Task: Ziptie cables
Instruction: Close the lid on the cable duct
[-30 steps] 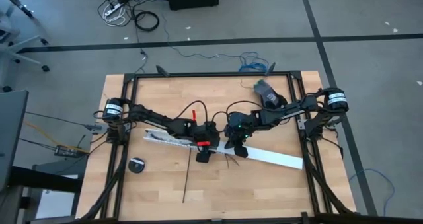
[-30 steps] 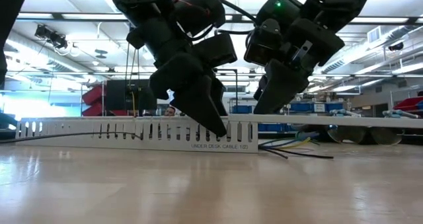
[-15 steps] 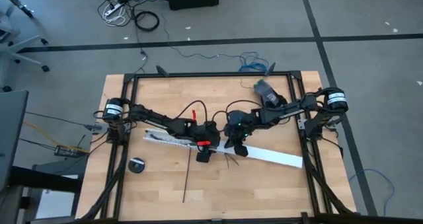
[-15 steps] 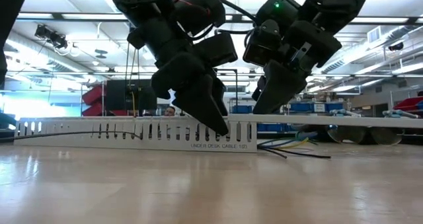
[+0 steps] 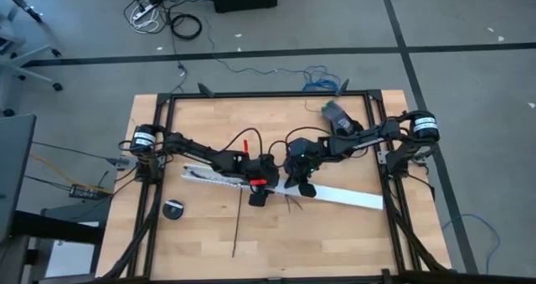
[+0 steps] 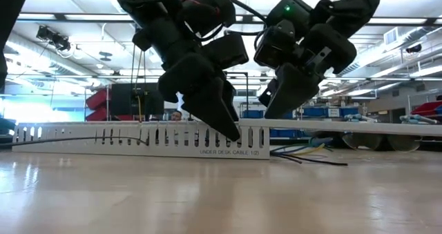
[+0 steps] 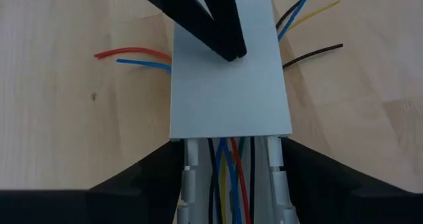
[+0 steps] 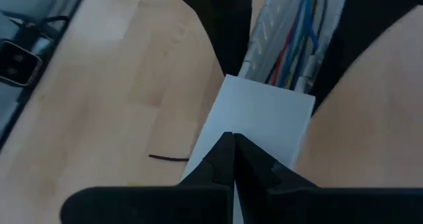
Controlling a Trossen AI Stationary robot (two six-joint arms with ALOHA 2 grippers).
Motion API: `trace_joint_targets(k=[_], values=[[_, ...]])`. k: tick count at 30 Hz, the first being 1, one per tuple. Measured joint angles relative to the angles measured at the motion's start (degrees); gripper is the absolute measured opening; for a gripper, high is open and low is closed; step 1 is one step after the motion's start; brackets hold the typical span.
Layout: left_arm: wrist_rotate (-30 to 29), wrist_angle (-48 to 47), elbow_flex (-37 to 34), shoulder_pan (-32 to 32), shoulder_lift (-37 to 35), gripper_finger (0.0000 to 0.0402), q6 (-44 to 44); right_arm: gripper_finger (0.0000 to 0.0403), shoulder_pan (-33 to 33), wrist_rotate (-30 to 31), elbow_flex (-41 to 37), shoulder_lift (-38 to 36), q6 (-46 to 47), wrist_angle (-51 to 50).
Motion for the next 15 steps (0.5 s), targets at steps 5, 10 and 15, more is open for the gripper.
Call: trace_joint_targets(k=[5,10,15], values=[[0.4,-0.7,0.0,-0.2,-0.1,0.0225,0.0,0.0,-0.4,-4.6,2.5,5.0,0.5,0.2],[0.0,-0.7,0.0,-0.4,-0.1,0.0225,-0.4,0.0,-0.3,-3.4,4.2,4.8,-0.6,-1.2],[-0.5,-0.3,0.0,-0.6,-0.1,0.0225,0.1,0.0,-0.5,-2.8,5.2,4.6,-1.0,-3.6]])
